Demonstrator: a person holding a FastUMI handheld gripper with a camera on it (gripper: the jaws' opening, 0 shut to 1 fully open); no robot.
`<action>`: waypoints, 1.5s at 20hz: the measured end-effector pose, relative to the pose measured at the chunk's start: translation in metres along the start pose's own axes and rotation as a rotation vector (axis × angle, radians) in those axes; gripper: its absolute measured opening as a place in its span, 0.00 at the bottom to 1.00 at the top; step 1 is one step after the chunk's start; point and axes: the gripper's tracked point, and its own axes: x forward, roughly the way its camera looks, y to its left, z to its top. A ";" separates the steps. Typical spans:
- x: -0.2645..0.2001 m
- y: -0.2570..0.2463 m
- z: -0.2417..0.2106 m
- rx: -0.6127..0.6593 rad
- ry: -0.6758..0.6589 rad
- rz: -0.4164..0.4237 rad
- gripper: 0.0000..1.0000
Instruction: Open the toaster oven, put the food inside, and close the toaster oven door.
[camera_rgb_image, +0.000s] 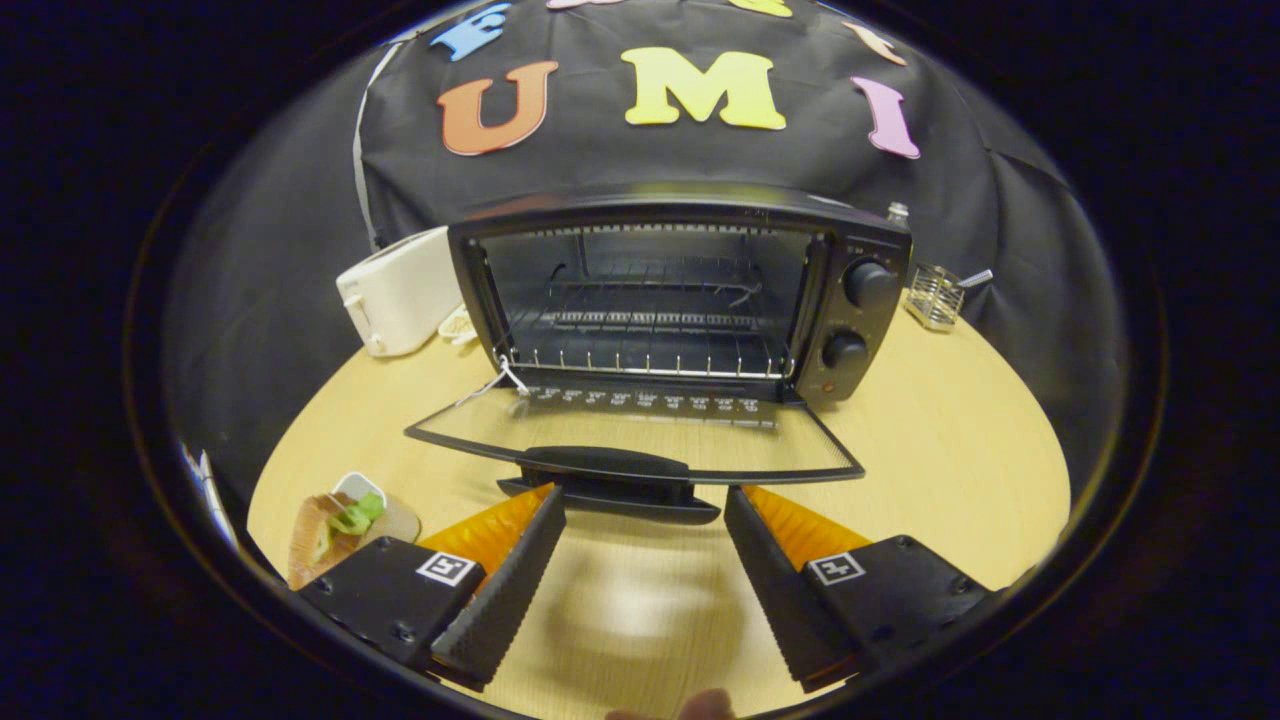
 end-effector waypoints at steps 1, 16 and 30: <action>0.003 0.001 -0.005 0.001 0.017 0.001 1.00; 0.013 -0.001 -0.030 -0.033 0.151 -0.012 1.00; -0.034 0.006 -0.027 -0.088 0.124 0.031 1.00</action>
